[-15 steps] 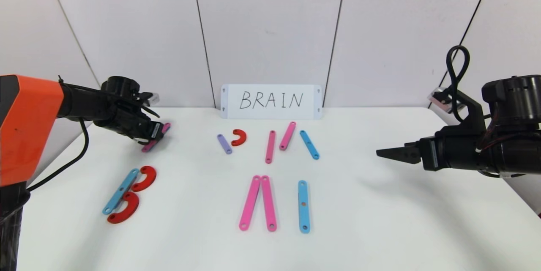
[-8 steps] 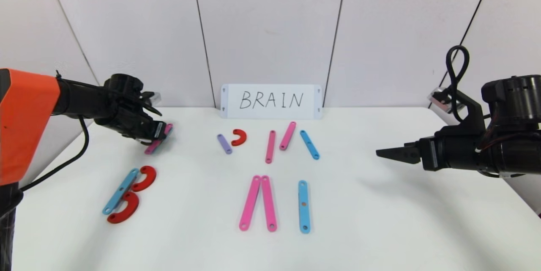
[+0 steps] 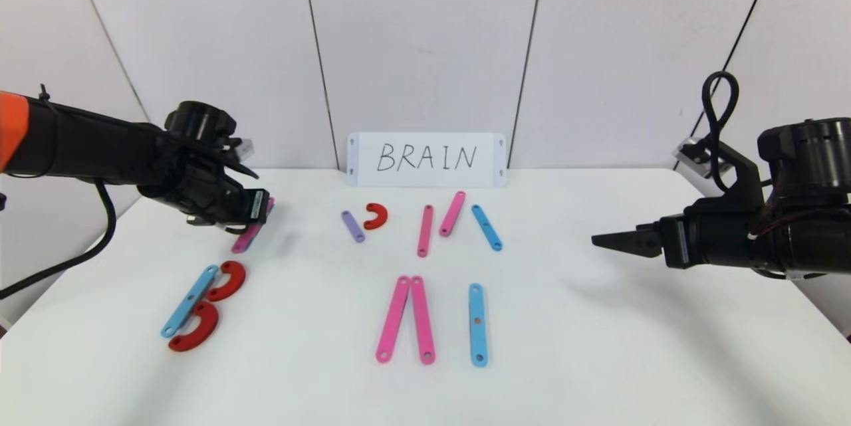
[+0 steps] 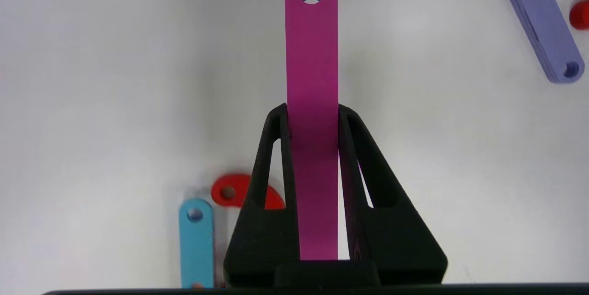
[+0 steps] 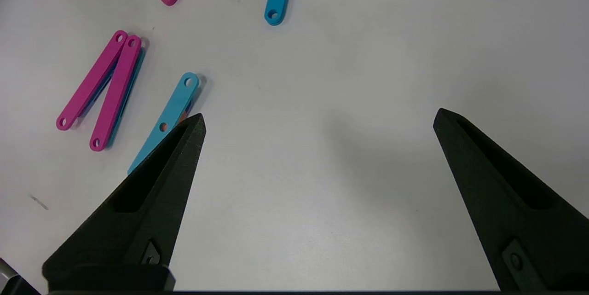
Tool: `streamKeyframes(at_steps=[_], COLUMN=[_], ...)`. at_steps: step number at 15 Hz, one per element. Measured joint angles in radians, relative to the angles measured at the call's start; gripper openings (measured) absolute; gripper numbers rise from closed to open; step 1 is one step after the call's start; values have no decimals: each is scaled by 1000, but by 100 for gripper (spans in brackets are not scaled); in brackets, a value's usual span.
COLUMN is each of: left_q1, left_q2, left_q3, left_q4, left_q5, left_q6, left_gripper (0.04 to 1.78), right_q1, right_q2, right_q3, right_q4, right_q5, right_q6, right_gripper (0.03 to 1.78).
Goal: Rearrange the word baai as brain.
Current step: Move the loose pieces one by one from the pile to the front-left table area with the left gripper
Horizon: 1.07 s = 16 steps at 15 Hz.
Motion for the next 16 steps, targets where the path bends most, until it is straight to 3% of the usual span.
streamKeyframes(at_steps=[5, 9, 16], left_q1=[-109, -190, -217], left_q2=[-90, -112, -102], left_q3=[207, 282, 317], left_q4=[-3, -3, -2], left_q5=[53, 86, 93], left_q6=[-83, -158, -169], left_gripper=[30, 30, 30], right_q1=[0, 0, 0], right_q2=[-1, 0, 0], right_q3=[1, 1, 1], right_q4=[0, 0, 0], right_q5=[0, 0, 0], right_q6=[0, 0, 0], right_gripper=[173, 173, 173])
